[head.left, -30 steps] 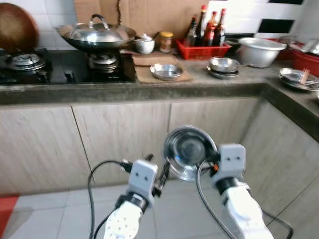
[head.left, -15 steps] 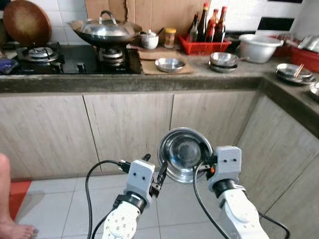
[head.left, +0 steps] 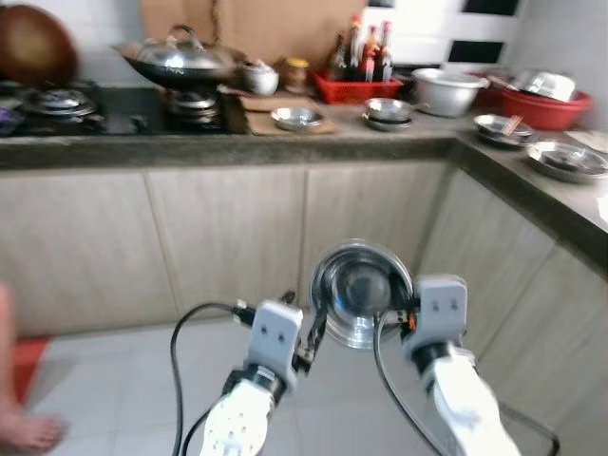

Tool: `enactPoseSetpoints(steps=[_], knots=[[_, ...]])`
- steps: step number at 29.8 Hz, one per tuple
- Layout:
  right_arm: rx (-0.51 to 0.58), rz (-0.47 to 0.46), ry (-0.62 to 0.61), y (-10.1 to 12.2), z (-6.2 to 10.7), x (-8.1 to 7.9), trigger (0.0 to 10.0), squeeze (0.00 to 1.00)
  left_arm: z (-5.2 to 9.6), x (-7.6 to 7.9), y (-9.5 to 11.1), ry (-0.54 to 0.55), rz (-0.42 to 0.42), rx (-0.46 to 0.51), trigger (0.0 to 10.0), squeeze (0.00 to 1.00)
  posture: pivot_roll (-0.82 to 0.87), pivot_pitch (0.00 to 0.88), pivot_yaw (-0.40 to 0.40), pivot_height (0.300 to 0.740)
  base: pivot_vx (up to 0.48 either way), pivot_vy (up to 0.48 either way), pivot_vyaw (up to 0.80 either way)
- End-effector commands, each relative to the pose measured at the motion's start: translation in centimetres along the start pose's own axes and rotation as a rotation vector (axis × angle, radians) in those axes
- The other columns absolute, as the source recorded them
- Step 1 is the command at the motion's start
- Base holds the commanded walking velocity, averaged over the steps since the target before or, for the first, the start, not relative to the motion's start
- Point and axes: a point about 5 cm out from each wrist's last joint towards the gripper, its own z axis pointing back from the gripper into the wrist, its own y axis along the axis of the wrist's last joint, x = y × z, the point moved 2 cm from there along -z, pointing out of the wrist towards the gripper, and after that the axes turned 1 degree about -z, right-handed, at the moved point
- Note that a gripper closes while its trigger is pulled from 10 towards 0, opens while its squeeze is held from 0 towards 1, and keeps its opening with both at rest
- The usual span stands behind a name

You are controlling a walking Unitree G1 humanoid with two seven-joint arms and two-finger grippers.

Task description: Kitchen organization

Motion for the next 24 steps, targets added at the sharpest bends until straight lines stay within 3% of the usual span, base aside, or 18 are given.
enactPoseSetpoints(steps=[1,16,19,24], knots=[[0.02,0.0,-0.005,0.5,-0.3,0.1,10.0,0.0,-0.4,-0.1,0.7,0.003,-0.009,0.023,10.0,0.0,-0.01,0.0,-0.059,0.74,0.0,0.0,0.0],[0.027,0.002,-0.013,0.6,-0.5,0.2,10.0,0.0,-0.6,-0.3,1.1,0.008,-0.023,0.045,10.0,0.0,-0.01,0.0,-0.058,0.74,0.0,0.0,0.0],[0.221,0.16,0.01,2.7,-0.2,-0.1,10.0,0.0,-0.6,-0.3,1.0,0.009,-0.042,0.054,10.0,0.0,-0.01,0.0,-0.057,0.74,0.274,0.0,0.0],[0.201,0.162,0.001,2.1,-0.6,0.3,10.0,0.0,-0.6,-0.3,1.2,0.003,-0.029,0.054,10.0,0.0,-0.01,0.0,-0.055,0.74,0.3,0.0,0.0]])
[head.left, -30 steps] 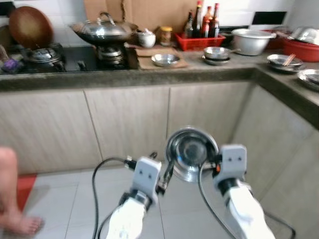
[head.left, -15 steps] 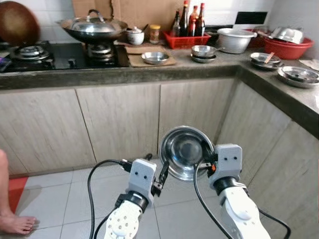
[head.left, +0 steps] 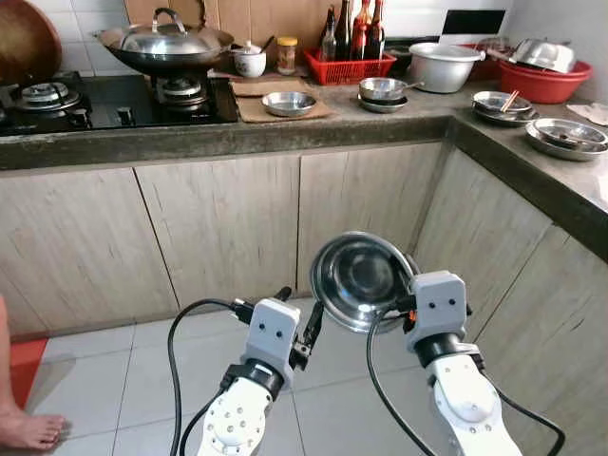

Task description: Kitchen organization

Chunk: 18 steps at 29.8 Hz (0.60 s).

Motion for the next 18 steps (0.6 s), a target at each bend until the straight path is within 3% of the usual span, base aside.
enactPoseSetpoints(steps=[1,3,5,7,12,18], knots=[[-0.058,0.011,-0.013,-0.61,-0.1,0.19,10.0,0.0,-0.06,-0.05,0.28,-0.001,0.004,0.011,10.0,0.0,-0.01,0.0,-0.055,0.74,0.311,0.0,0.0],[-0.131,0.017,-0.024,-1.37,0.05,0.28,10.0,0.0,-0.07,-0.1,0.26,-0.002,0.002,0.008,10.0,0.0,-0.01,0.0,-0.054,0.74,0.309,0.0,0.0],[-0.147,-0.097,-0.028,-1.57,0.06,-0.05,10.0,0.0,-0.09,-0.11,0.26,-0.003,0.001,0.008,10.0,0.0,-0.01,0.0,-0.054,0.74,0.315,0.0,0.0],[-0.148,-0.14,-0.034,-1.47,0.1,-0.22,10.0,0.0,-0.11,-0.13,0.23,-0.003,0.0,0.008,10.0,0.0,-0.01,0.0,-0.053,0.74,0.317,0.0,0.0],[-0.138,-0.155,-0.035,-1.29,0.08,-0.35,10.0,0.0,-0.13,-0.14,0.22,-0.006,0.0,0.008,10.0,0.0,-0.01,0.0,-0.051,0.74,0.326,0.0,0.0],[-0.152,-0.175,-0.039,-1.23,0.05,-0.32,10.0,0.0,-0.15,-0.16,0.23,-0.008,-0.001,0.009,10.0,0.0,-0.01,0.0,-0.049,0.74,0.331,0.0,-0.66]])
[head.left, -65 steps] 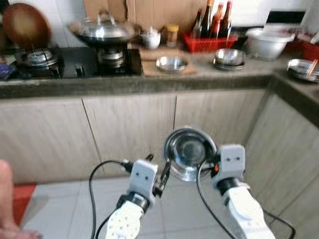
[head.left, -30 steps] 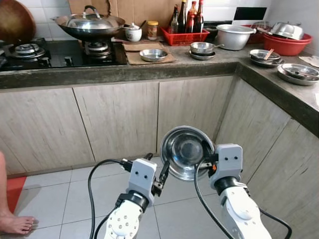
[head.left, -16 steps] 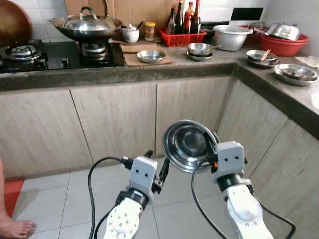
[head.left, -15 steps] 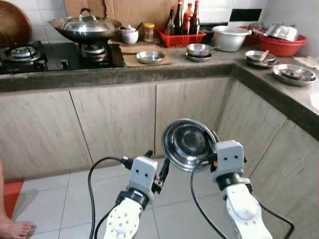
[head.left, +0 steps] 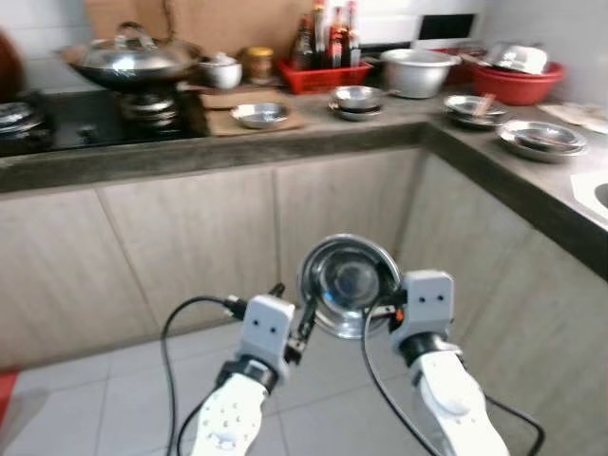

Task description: Kitchen organization

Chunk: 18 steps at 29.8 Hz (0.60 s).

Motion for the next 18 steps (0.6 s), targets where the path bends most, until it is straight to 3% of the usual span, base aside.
enactPoseSetpoints(steps=[1,14,18], knots=[[0.034,-0.032,0.034,1.0,-0.2,-1.1,10.0,0.0,0.2,-0.9,0.0,0.021,-0.012,0.003,10.0,0.0,-0.01,0.0,-0.049,0.74,0.334,0.0,-0.8],[0.033,-0.033,0.034,1.1,-0.2,-1.0,10.0,0.0,0.2,-0.8,0.0,0.019,-0.008,0.0,10.0,0.0,-0.01,0.0,-0.05,0.74,0.334,0.0,-0.8],[0.086,-0.032,0.037,2.5,-0.9,-1.0,10.0,0.0,0.0,-1.0,0.1,0.025,-0.008,0.007,10.0,0.0,-0.01,0.0,-0.051,0.74,0.333,0.0,-0.8]])
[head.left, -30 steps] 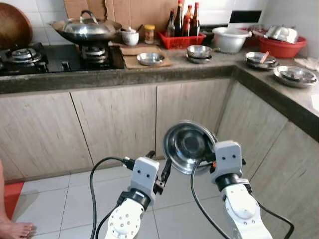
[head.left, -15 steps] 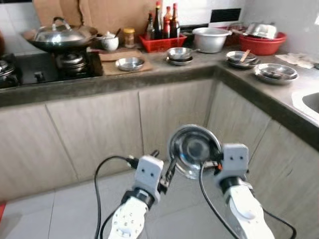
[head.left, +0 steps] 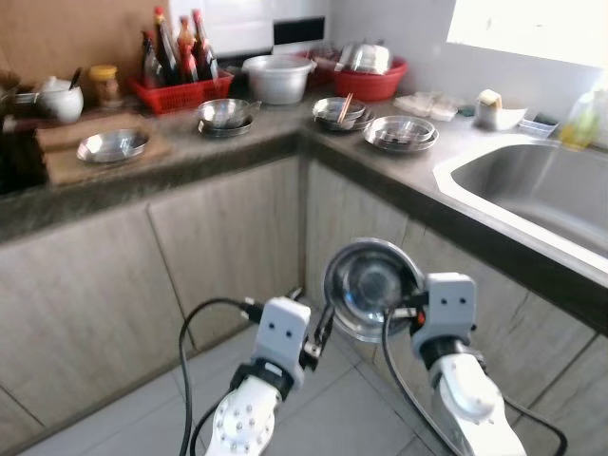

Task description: Kitchen organization

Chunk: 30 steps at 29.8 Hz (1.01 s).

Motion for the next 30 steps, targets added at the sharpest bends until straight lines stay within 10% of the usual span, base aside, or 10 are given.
enactPoseSetpoints(steps=[1,13,30], knots=[[0.053,-0.016,0.018,1.4,-0.3,-0.5,10.0,0.0,0.0,-0.5,0.1,0.01,-0.009,0.005,10.0,0.0,-0.01,0.0,-0.051,0.74,0.326,0.0,-0.8],[0.2,0.003,-0.022,6.0,-2.4,0.7,10.0,0.0,-0.5,-1.4,0.5,0.035,-0.021,0.026,10.0,0.0,0.0,0.0,-0.053,0.74,0.328,0.0,-0.74],[0.235,0.023,-0.036,7.5,-3.7,1.6,10.0,0.0,-0.7,-1.6,0.6,0.033,-0.023,0.032,10.0,0.0,-0.01,0.0,-0.055,0.74,0.327,0.0,0.0]])
